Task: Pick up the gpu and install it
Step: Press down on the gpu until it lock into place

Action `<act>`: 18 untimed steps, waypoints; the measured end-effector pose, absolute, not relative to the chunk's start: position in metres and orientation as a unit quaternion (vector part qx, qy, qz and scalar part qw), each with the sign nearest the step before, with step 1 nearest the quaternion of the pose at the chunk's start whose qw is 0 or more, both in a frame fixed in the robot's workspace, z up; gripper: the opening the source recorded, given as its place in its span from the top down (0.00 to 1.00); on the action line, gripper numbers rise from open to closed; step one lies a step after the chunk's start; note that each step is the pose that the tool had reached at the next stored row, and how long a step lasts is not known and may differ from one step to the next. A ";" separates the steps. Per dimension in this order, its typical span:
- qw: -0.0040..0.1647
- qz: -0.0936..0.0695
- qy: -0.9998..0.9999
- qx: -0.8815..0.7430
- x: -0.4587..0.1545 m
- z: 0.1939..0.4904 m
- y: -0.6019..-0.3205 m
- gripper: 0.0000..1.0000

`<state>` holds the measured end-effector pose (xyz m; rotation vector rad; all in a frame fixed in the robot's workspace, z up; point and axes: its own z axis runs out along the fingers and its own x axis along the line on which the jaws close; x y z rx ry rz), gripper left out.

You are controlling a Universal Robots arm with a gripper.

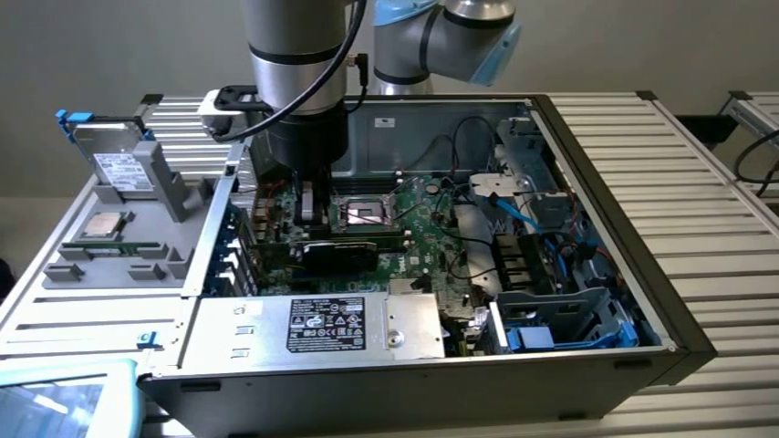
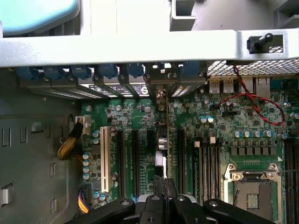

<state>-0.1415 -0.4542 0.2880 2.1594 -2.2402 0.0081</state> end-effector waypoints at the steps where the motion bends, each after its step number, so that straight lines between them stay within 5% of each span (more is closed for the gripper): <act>1: 0.015 0.003 -0.720 0.694 -0.142 0.288 -0.454 0.86; 18: 0.014 0.004 -0.720 0.694 -0.154 0.287 -0.450 0.86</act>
